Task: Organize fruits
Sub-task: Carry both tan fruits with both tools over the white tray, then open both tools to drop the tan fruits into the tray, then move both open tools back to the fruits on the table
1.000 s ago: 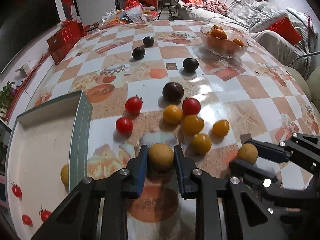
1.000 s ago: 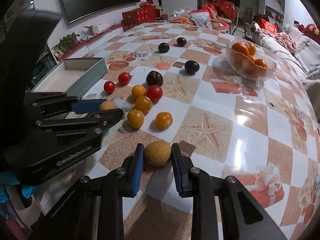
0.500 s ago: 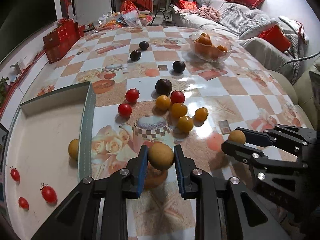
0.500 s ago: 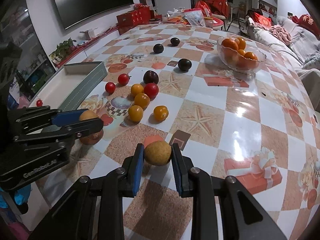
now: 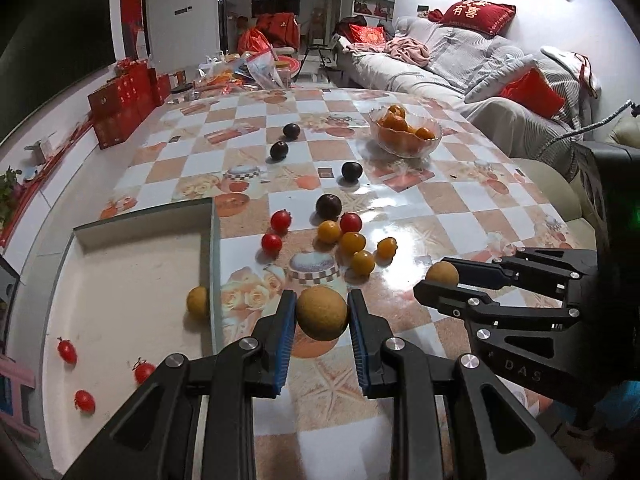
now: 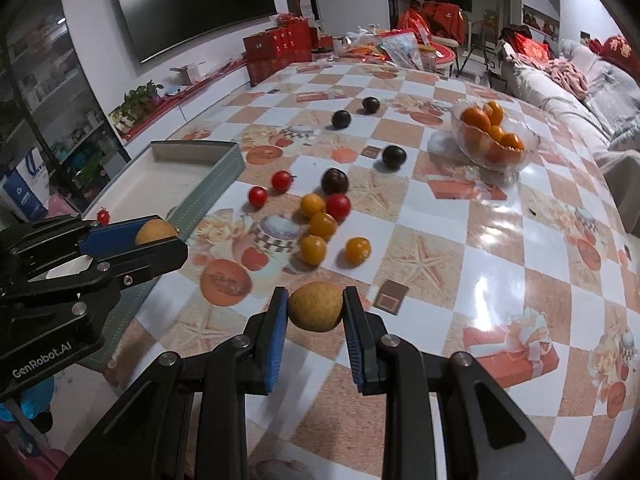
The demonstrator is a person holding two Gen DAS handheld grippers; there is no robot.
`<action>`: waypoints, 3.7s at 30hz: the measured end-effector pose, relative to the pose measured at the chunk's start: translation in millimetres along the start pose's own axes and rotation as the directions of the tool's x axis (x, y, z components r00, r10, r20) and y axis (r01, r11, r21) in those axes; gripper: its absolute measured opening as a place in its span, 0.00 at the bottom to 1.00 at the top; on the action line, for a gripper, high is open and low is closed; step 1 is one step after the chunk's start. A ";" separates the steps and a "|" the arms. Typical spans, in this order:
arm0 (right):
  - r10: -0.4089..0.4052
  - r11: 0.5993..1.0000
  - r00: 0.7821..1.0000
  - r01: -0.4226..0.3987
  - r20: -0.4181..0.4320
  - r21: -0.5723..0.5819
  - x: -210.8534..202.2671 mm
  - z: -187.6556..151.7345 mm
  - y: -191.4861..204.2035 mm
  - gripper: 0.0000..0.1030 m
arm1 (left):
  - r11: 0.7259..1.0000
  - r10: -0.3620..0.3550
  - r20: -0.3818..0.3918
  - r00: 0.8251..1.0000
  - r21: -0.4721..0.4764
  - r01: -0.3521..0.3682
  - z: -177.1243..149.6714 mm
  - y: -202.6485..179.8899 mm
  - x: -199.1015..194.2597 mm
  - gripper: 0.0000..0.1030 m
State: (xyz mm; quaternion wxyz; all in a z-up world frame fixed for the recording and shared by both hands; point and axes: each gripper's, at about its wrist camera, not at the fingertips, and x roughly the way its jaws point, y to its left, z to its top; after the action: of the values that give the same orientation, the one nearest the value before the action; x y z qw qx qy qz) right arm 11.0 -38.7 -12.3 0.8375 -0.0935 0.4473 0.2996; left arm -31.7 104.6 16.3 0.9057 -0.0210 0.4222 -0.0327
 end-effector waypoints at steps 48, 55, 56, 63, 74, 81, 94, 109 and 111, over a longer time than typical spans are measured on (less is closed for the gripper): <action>0.149 0.956 0.975 -0.184 -0.164 -0.229 60.9 6.3 189.3 0.29 | 0.980 0.161 -0.137 0.977 -0.097 -0.175 -100.0 145.9 -30.9 0.27; 0.136 0.949 0.974 -0.181 -0.180 -0.259 65.6 3.7 196.1 0.29 | 0.977 0.172 -0.169 0.970 -0.094 -0.190 -100.2 148.1 -25.1 0.27; 0.137 0.948 0.974 -0.182 -0.182 -0.261 66.4 3.6 196.4 0.29 | 0.976 0.175 -0.175 0.969 -0.098 -0.194 -100.4 149.6 -24.2 0.27; 0.138 0.947 0.975 -0.182 -0.177 -0.263 66.6 6.3 198.2 0.52 | 0.974 0.175 -0.189 0.966 -0.111 -0.198 -102.4 156.1 -23.3 0.29; 0.230 0.962 0.970 -0.238 -0.079 -0.132 41.3 28.1 172.3 0.83 | 0.950 0.226 -0.160 0.961 -0.183 -0.254 -98.4 170.2 -37.1 0.79; 0.176 0.980 0.984 -0.178 -0.028 -0.091 27.2 31.1 142.2 1.00 | 0.953 0.225 -0.147 0.963 -0.171 -0.249 -88.3 151.7 -39.4 0.79; 0.152 0.988 0.988 -0.152 -0.040 0.005 15.9 -0.3 80.6 1.00 | 0.969 0.209 -0.132 0.969 -0.107 -0.224 -75.6 108.6 -33.2 0.79; -0.059 0.998 0.997 0.060 -0.040 0.024 2.1 -25.7 7.8 1.00 | 0.990 0.124 -0.044 0.991 -0.055 -0.126 -33.9 31.8 -30.5 0.79; -0.100 0.995 0.994 0.101 -0.036 0.018 1.9 -25.8 -4.9 1.00 | 0.993 0.114 -0.036 0.993 -0.034 -0.115 -23.6 16.0 -23.4 0.79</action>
State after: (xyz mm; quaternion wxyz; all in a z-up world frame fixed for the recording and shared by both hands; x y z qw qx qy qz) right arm -3.2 -52.7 -29.5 0.8443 -0.1128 0.4597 0.2510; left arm -64.1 122.1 18.0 0.8982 -0.0126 0.4385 0.0265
